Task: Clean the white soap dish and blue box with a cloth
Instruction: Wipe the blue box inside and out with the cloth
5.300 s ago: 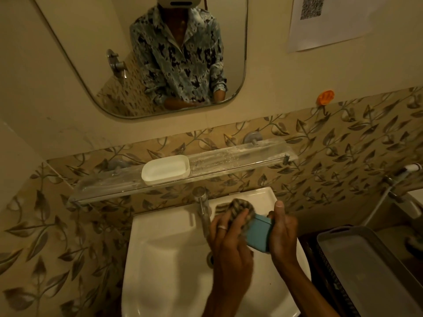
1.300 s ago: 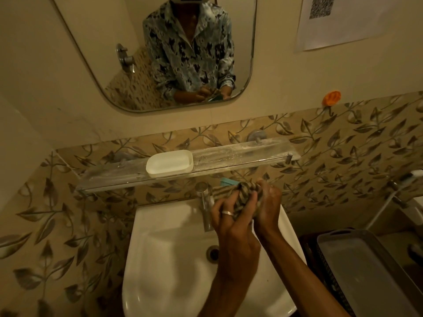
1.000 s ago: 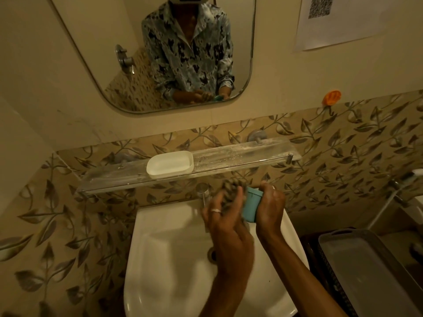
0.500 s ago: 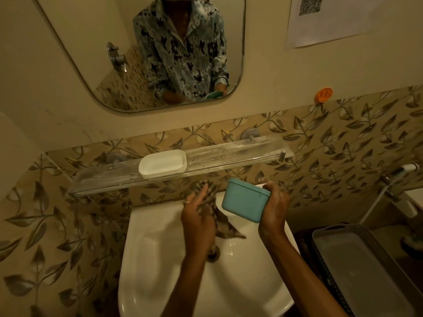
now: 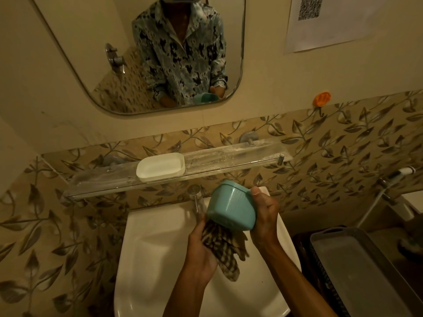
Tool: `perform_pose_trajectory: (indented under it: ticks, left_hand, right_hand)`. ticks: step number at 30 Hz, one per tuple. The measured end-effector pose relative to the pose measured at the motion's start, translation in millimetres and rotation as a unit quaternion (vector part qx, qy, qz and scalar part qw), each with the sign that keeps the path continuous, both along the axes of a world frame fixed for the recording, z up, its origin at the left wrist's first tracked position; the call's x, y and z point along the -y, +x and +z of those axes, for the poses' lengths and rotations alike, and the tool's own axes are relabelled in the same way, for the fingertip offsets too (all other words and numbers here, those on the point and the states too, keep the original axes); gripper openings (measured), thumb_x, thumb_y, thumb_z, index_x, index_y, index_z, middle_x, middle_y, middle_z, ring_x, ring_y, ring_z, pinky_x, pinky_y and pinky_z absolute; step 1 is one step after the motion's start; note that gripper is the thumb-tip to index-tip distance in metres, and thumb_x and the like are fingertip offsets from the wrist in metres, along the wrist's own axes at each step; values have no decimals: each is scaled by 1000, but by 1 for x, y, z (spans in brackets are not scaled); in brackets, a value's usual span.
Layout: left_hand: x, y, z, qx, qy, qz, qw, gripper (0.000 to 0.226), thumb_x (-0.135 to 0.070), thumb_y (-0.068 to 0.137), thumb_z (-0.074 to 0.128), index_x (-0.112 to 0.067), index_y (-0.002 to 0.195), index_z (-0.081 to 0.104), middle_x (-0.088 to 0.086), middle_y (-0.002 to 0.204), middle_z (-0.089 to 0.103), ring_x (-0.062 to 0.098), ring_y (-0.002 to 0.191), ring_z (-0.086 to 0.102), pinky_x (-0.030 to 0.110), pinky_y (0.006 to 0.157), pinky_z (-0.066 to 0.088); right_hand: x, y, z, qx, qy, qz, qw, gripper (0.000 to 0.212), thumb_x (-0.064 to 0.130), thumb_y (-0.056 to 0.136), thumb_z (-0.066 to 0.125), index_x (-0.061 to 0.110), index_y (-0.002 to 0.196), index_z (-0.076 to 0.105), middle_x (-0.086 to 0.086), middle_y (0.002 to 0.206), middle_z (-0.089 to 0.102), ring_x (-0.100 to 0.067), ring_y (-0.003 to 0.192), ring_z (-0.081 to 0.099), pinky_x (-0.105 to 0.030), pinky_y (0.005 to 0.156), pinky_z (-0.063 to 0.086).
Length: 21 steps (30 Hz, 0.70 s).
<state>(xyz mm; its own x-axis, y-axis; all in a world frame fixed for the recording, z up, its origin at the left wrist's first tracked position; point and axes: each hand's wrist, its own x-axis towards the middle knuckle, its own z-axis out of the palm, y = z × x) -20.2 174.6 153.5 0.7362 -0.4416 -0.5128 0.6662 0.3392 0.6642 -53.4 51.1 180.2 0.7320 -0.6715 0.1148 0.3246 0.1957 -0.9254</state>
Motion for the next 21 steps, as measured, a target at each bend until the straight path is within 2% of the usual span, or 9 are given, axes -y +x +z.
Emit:
perform_pose_trajectory:
  ticks: [1,4,7,10,12,14,16,18,21]
  left_hand:
    - [0,1,0,8,4,1,1000,48,-46,91,47,-8,117,63,21,109,67,35,101,63,51,92,47]
    - [-3,5,3,35,31,11,999,51,-48,84,53,-11,118,62,19,107,69,32,97,64,45,84,49]
    - [-10,11,1,70,44,54,995,63,-46,69,70,-17,123,59,19,119,63,39,110,58,56,89,48]
    - [-14,10,5,140,58,103,983,61,-30,69,69,-20,127,55,14,123,60,31,112,58,45,81,53]
    - [-14,7,8,194,74,115,971,57,-27,70,68,-25,125,56,8,125,60,23,113,58,40,84,53]
    - [-13,1,11,244,99,120,957,53,-33,69,71,-34,120,58,1,127,60,18,116,57,44,95,49]
    - [-13,-4,16,282,134,124,942,53,-40,67,71,-40,118,57,-4,126,60,14,116,57,46,97,48]
    - [-11,-8,22,315,157,129,927,52,-41,65,71,-43,116,56,-7,125,60,11,114,58,44,95,50]
    - [-9,-12,29,345,176,141,911,53,-36,64,74,-43,114,58,-9,123,61,9,112,59,42,92,52]
  right_hand:
    - [0,0,-3,-3,-10,5,1000,68,78,54,68,11,69,65,-7,71,66,-20,70,66,-33,55,50]
    - [7,-1,-7,-18,-76,20,997,75,75,65,63,1,77,61,-9,77,65,-20,75,64,-30,55,50]
    - [19,-6,-11,-43,-171,50,983,52,56,87,47,7,85,63,0,81,64,-10,75,60,-22,60,47]
    - [23,-9,-14,-61,-186,83,977,35,29,98,30,11,97,61,12,86,66,-1,76,59,-15,65,46]
    - [22,-8,-11,-58,-163,73,982,34,19,93,29,7,95,61,9,81,67,0,73,60,-14,63,47]
    - [19,-4,-5,-65,-145,31,987,38,19,85,30,-4,84,60,2,70,65,-1,64,60,-17,56,47]
    - [14,-2,4,-59,-95,-9,994,40,22,81,31,-9,72,55,3,60,62,-1,57,59,-16,50,45]
    - [12,-3,7,-42,-29,-25,998,39,29,80,33,-1,65,54,3,55,62,-5,56,61,-18,49,47]
    - [14,-2,6,-61,28,-41,997,48,49,83,35,20,58,64,-2,59,68,-16,60,67,-27,53,51]
